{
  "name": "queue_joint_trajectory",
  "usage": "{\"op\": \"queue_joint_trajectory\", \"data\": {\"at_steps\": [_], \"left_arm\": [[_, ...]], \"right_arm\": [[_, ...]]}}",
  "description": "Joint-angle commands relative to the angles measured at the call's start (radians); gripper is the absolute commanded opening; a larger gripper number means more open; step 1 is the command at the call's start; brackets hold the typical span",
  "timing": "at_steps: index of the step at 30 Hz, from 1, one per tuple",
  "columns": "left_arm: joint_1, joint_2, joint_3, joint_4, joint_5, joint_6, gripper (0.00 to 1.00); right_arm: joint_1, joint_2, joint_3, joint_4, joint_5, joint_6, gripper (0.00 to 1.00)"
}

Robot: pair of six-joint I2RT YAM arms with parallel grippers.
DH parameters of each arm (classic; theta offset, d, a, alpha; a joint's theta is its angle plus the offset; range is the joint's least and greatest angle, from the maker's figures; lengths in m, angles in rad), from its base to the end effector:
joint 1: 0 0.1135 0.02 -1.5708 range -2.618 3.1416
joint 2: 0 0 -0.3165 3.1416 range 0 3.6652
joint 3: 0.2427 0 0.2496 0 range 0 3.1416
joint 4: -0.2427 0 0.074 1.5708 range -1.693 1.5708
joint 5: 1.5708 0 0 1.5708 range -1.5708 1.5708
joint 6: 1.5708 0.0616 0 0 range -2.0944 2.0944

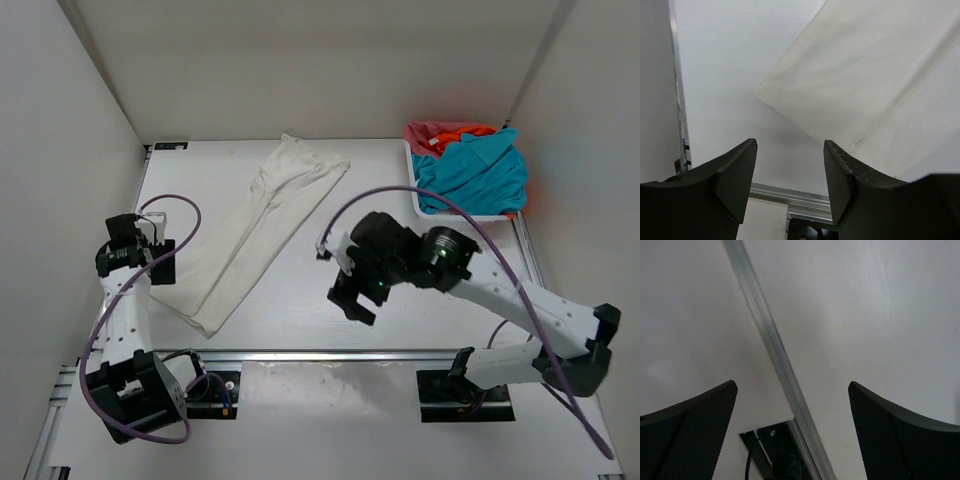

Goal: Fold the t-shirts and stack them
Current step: Rotate the tshirt 90 degrees

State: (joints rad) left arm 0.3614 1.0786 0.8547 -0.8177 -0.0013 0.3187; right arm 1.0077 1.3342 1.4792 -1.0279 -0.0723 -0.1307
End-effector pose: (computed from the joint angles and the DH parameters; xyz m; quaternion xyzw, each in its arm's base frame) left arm 0.1762 0.0667 0.2801 -0.0208 0.9650 0.0878 0.2463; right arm 0.1366 0.2247 0.4109 -0.5173 0.7859 0.1739 0.2907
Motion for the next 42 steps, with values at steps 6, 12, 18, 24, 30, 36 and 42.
{"op": "queue_joint_trajectory", "data": {"at_steps": [6, 12, 18, 24, 30, 36, 42], "left_arm": [[-0.076, -0.092, -0.039, -0.074, 0.004, 0.006, 0.68], [-0.016, -0.052, -0.006, -0.124, 0.003, 0.006, 0.67], [0.042, -0.032, 0.021, -0.155, 0.003, 0.002, 0.67], [0.097, -0.022, 0.027, -0.163, 0.006, -0.004, 0.68], [0.114, -0.016, 0.02, -0.153, 0.015, -0.01, 0.67], [0.116, -0.013, 0.015, -0.163, 0.024, -0.012, 0.67], [0.105, -0.011, 0.023, -0.159, 0.009, -0.003, 0.67]], "right_arm": [[0.064, -0.052, -0.248, 0.393, 0.037, -0.228, 0.94], [0.04, 0.187, -0.372, 1.02, -0.093, -0.235, 0.81], [0.081, 0.538, -0.038, 1.029, -0.104, -0.017, 0.77], [0.124, 0.635, 0.004, 1.066, -0.053, 0.042, 0.77], [0.152, 0.741, 0.079, 1.055, 0.003, 0.1, 0.79], [0.2, 0.841, 0.138, 1.132, -0.01, 0.002, 0.83], [0.226, 0.918, 0.199, 1.095, 0.029, 0.036, 0.83]]}}
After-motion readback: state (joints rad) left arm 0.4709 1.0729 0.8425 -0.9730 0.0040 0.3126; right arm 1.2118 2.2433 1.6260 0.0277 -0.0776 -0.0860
